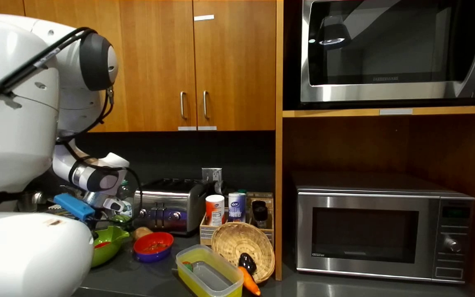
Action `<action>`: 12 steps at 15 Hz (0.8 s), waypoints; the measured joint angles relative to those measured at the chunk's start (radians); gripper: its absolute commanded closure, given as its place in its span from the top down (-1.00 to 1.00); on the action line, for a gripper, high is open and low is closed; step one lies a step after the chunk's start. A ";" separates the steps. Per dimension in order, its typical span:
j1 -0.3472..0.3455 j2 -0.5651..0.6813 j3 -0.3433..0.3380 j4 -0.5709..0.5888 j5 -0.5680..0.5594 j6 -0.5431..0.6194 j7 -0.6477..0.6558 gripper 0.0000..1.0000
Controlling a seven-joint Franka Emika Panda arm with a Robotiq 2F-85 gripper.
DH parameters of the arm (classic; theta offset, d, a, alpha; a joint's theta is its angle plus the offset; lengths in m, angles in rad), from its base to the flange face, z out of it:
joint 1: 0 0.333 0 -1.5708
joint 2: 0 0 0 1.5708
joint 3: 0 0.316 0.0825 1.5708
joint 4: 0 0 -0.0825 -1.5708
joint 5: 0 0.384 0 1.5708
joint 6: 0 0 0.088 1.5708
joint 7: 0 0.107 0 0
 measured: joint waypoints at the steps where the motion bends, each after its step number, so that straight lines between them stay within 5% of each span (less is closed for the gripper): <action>1: 0.000 -0.008 0.000 -0.001 -0.001 -0.006 0.004 -0.90; 7: 0.002 -0.040 0.000 -0.008 -0.029 -0.001 0.020 -0.90; 12: 0.047 -0.141 0.001 -0.086 -0.168 0.157 0.131 -0.90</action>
